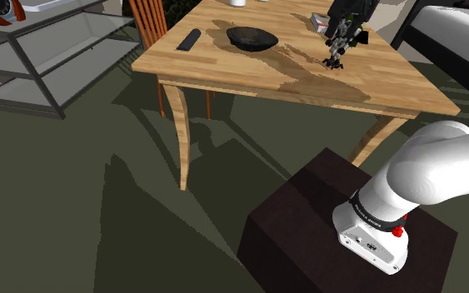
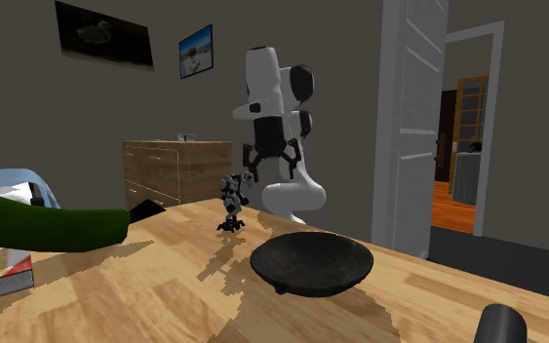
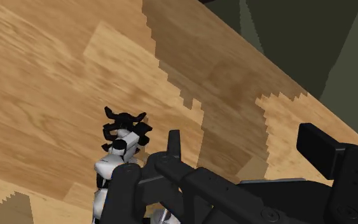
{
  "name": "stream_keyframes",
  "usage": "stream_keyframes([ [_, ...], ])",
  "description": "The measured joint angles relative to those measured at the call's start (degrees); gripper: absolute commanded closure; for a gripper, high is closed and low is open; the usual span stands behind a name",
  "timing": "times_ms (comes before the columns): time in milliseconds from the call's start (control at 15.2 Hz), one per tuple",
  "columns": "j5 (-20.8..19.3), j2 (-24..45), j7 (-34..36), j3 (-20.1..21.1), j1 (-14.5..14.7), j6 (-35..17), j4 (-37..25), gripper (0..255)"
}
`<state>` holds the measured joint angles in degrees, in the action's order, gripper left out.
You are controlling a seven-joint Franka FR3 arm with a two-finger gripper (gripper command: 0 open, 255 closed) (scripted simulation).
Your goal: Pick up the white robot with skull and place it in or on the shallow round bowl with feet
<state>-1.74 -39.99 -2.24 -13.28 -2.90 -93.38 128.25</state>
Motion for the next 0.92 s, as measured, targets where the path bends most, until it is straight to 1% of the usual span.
stream_keyframes([
  [198, -2.2, 2.0, -4.0, -2.9, -0.7, 0.7, -3.1, 0],
  [396, -3.9, 6.0, -8.2, -6.2, -0.9, 0.8, -7.6, 0],
  [528, -4.6, 7.2, -10.1, -7.5, -1.1, 0.9, -9.3, 0],
  [660, -5.0, 7.7, -10.9, -8.2, -1.2, 0.3, -9.3, 0],
  [924, -5.3, 7.3, -10.9, -8.4, -1.3, -2.4, -6.4, 0],
])
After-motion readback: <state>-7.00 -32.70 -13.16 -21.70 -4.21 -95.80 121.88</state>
